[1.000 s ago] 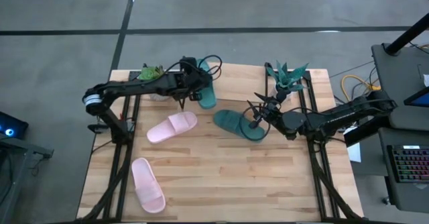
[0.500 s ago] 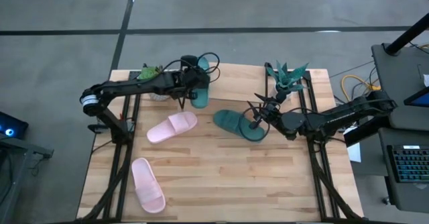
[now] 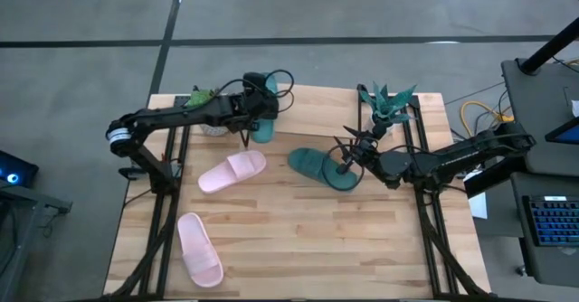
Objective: Pick and place slides into the shelf
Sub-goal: Put the bottom green slide on the shelf, then put the green slide on the shelf
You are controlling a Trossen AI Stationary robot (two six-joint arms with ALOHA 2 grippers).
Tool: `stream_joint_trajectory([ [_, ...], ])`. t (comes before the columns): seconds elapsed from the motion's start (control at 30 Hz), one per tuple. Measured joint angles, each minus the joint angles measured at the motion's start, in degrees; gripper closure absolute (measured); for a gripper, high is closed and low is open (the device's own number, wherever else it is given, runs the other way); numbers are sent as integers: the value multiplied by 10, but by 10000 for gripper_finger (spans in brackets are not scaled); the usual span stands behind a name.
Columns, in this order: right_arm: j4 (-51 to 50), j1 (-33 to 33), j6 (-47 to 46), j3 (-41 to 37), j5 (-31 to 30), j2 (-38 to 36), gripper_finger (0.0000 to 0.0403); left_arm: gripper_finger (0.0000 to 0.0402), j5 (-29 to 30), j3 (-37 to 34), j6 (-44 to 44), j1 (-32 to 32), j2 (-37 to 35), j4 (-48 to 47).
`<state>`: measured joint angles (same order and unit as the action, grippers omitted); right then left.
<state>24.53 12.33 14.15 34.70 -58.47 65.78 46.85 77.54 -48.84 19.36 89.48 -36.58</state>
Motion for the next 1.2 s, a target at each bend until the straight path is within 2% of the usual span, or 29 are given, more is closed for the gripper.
stream_joint_trajectory([
  [0.3,-2,0,0,0,0,0,223,399,-12,0,-13,15,-4,-18],
  [0.4,-2,0,0,0,0,0,223,388,-20,0,-13,15,-4,-19],
  [0.63,-3,0,0,0,0,0,223,318,-31,3,-12,17,-4,-22],
  [0.8,-3,0,0,0,0,0,223,248,-87,4,0,18,-4,-21],
  [0.93,-3,0,0,0,0,0,223,203,-97,4,4,18,-4,-21],
  [1.07,-3,0,0,0,0,0,223,181,-121,4,5,18,-13,-25],
  [1.2,-3,0,0,0,0,0,223,178,-158,5,20,17,-32,-36],
])
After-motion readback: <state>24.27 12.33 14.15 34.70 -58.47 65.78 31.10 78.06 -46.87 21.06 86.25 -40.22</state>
